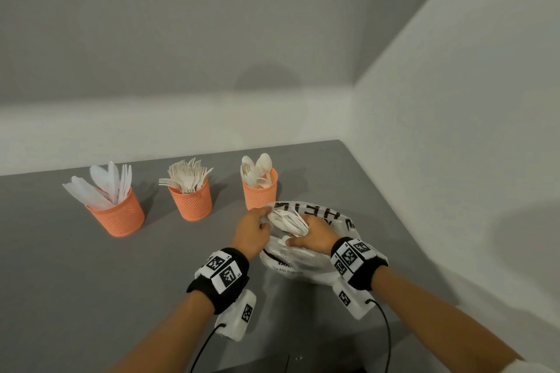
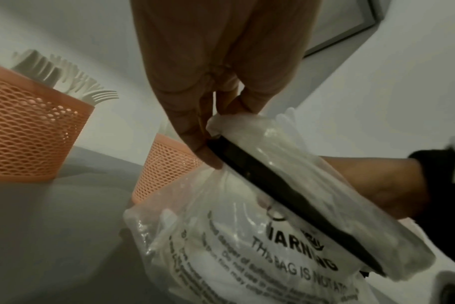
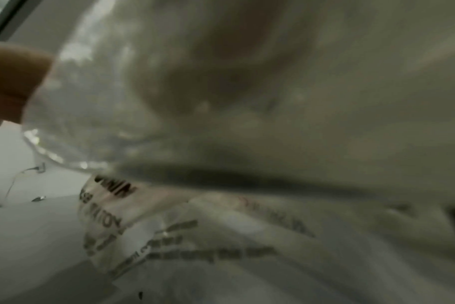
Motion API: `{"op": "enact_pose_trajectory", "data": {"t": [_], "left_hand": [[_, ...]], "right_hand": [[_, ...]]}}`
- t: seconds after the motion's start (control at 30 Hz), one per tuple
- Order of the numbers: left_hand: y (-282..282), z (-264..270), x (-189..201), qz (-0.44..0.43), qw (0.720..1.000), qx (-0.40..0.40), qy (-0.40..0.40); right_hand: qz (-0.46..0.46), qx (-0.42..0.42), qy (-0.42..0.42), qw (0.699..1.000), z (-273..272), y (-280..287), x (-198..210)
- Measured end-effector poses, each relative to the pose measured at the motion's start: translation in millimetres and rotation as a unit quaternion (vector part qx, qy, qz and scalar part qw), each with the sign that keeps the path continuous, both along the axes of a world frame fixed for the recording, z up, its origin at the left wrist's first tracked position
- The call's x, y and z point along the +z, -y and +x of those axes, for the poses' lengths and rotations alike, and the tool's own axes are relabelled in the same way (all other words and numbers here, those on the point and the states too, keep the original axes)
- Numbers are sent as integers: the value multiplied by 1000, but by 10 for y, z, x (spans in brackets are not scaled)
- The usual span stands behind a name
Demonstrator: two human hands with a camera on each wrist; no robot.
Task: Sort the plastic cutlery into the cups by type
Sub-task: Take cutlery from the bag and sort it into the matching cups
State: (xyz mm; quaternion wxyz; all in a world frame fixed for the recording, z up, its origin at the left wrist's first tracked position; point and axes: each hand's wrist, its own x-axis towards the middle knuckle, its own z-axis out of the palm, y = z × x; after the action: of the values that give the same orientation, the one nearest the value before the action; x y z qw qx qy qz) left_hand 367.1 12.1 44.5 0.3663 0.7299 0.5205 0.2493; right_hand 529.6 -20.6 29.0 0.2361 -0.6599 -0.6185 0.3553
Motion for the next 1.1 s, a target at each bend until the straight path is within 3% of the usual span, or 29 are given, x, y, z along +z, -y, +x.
{"op": "enact_pose_trajectory", "data": {"t": [0.23, 0.33, 0.43, 0.53, 0.63, 0.77, 0.9, 1.0, 1.1], "left_hand": [[30, -51, -13, -2, 1000, -20, 16], [34, -63, -34, -11, 999, 8, 37], [31, -35, -68, -44, 998, 34, 36], [23, -5, -28, 6, 999, 41, 28], [14, -59, 107, 46, 987, 89, 126], [43, -264, 226, -117, 930, 123, 327], [53, -527, 116, -335, 828, 145, 425], [3, -739, 97, -398, 776, 152, 465], [-97, -921, 188, -423, 739, 153, 502]], "right_hand": [[-15, 6, -101, 995, -94, -35, -44], [8, -18, -167, 986, -91, 9, 73], [57, -74, -229, 969, -82, 10, 309], [112, -137, -275, 945, -84, -43, 565], [151, -173, -346, 910, -158, -79, 725], [184, -176, -396, 882, -416, -177, 782], [188, -194, -434, 860, -827, -355, 741], [185, -202, -462, 843, -1175, -498, 708], [178, -195, -448, 854, -1510, -618, 650]]}}
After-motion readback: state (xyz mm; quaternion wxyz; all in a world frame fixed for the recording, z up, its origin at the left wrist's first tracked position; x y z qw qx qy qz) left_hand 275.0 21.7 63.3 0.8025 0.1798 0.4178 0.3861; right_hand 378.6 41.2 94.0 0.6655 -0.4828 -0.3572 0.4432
